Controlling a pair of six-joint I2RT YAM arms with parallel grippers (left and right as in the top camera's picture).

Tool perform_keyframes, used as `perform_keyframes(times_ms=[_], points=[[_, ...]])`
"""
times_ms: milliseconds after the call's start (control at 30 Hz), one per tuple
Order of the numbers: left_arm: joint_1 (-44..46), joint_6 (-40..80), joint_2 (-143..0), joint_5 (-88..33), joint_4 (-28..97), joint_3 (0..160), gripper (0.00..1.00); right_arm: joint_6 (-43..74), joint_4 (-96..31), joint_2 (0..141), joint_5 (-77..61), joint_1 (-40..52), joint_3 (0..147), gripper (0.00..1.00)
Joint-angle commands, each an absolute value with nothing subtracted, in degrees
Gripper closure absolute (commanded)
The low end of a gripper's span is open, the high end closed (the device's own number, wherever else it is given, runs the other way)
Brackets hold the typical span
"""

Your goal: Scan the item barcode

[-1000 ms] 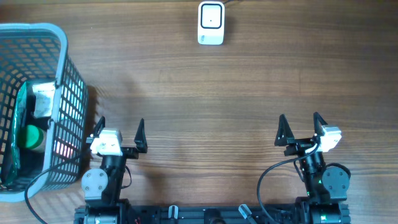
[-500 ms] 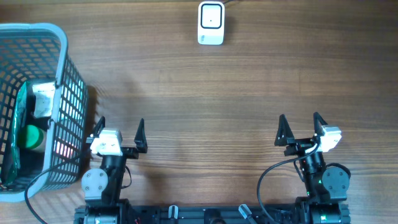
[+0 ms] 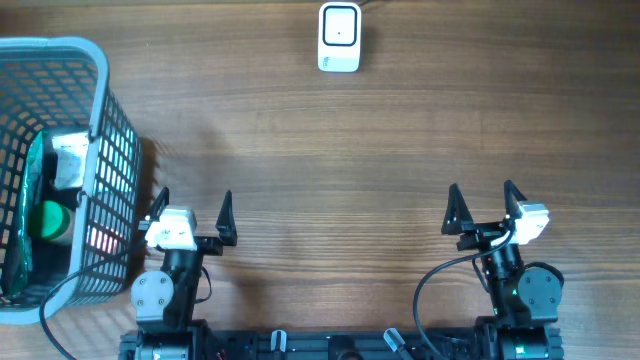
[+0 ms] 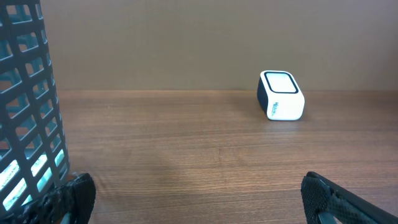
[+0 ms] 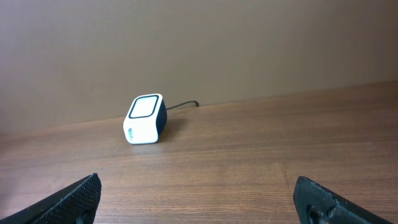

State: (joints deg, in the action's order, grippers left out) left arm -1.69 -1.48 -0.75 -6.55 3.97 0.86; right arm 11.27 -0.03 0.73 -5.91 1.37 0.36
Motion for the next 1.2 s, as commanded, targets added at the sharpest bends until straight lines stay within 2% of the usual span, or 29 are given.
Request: perform_keyframes(times_ms=[0,900,967,1167], points=[[-2.2,-2.6,-0.4,-7.0,3.8,0.3,0.0,10.6,0.2,0.3,-5.1,1.7,0.3,0.0],[-2.1,-2.4,-0.4,-9.0,3.2,0.3,0.0,10.6,0.2,0.3,-5.1,1.7,0.3,0.0],[-2.1,4.4,-0.4,-11.6,3.6,0.8,0.0,10.6,0.2,0.4,-5.1,1.7,0.3,0.01],[-2.1,8.4,-0.4,-14.3,3.9,9.7,0.0,10.6,0.2,0.4,-5.1,1.7,0.3,0.0]])
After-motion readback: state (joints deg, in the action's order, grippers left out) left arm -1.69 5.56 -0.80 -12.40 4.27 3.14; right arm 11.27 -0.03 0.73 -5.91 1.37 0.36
